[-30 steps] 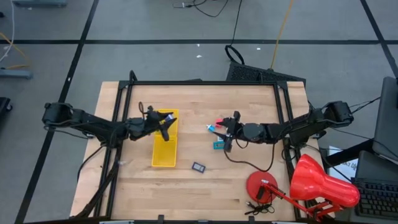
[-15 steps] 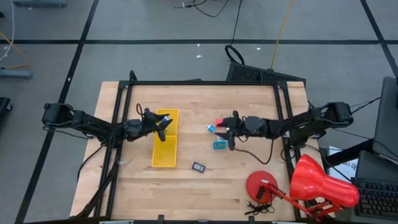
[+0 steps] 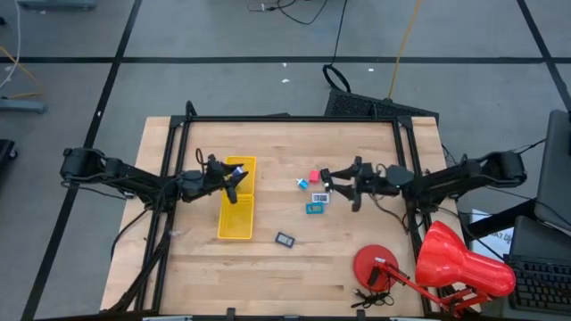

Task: Pick & Place Office items
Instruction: Put the blue adapter into the top yellow basket

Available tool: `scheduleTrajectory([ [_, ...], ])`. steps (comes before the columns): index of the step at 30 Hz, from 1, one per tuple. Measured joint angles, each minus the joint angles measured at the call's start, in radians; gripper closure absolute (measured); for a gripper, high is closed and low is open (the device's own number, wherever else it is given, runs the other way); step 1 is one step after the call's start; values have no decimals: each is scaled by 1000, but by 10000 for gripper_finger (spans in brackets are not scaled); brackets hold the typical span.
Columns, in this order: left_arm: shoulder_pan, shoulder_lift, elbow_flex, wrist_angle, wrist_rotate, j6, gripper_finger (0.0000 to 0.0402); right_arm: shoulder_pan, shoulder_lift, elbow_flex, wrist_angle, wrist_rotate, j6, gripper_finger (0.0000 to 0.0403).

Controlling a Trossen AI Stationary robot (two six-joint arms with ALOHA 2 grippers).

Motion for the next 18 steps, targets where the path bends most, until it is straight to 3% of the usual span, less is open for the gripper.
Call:
scheduleTrajectory([
  [8, 41, 0, 0, 17, 53, -9, 257, -2, -87, -106, 60, 102, 2, 235],
  [18, 137, 0, 1, -34, 52, -49, 263, -6, -94, -113, 79, 101, 1, 248],
])
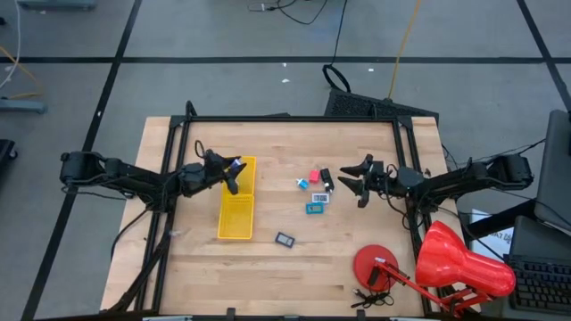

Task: Pick & Place Office items
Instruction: Put the blue adapter into the top yellow basket

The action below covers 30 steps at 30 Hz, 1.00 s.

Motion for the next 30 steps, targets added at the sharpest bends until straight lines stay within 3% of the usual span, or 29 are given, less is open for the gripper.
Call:
scheduleTrajectory([
  [7, 28, 1, 0, -83, -2, -49, 246, 0, 0, -1, 0, 0, 0, 249],
  [17, 28, 2, 0, -107, 60, -32, 264, 0, 0, -2, 0, 0, 0, 254],
  [22, 28, 2, 0, -107, 67, -27, 244, 0, 0, -2, 0, 0, 0, 254],
  [30, 27, 2, 0, -116, 79, -22, 265, 0, 0, -2, 0, 0, 0, 255],
])
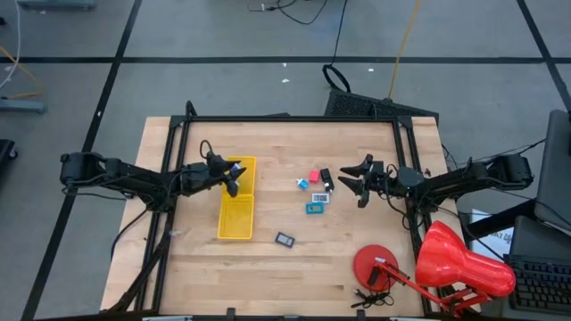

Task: Pick & Place Office items
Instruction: Put the blue adapter into the top yellow basket

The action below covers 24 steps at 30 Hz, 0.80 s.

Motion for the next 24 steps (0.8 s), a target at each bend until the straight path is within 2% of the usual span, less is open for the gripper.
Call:
scheduleTrajectory([
  [11, 0, 36, 0, -11, -29, -11, 254, 0, 0, 0, 0, 0, 0, 262],
  [19, 0, 155, 2, 78, -30, -45, 264, 0, 0, -1, 0, 4, 0, 264],
  [24, 0, 217, 2, 130, -30, -46, 246, 0, 0, -1, -2, 4, 0, 268],
])
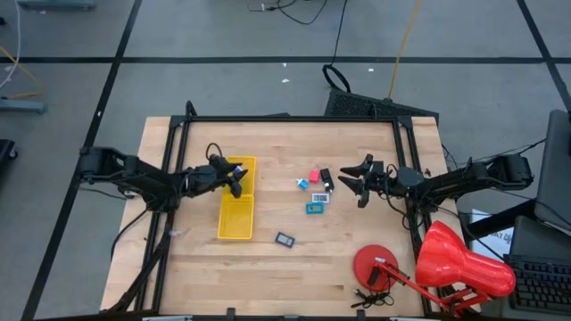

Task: Pick & Place Office items
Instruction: Put the blue adapter into the top yellow basket, then put the blue timer into the bottom yellow basket

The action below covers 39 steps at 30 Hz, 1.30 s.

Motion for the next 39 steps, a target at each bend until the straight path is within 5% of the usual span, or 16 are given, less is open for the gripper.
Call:
scheduleTrajectory([
  [10, 0, 21, 0, -1, -1, -9, 262, 0, 0, 0, -9, 0, 0, 269],
  [18, 0, 21, 0, -1, -35, -40, 198, 0, 0, 0, -10, 0, 0, 272],
  [27, 0, 19, 0, 50, -34, -67, 174, 0, 0, 0, -16, 0, -1, 273],
  [39, 0, -134, 0, 132, 86, -28, 172, 0, 0, 0, -20, -2, -1, 273],
])
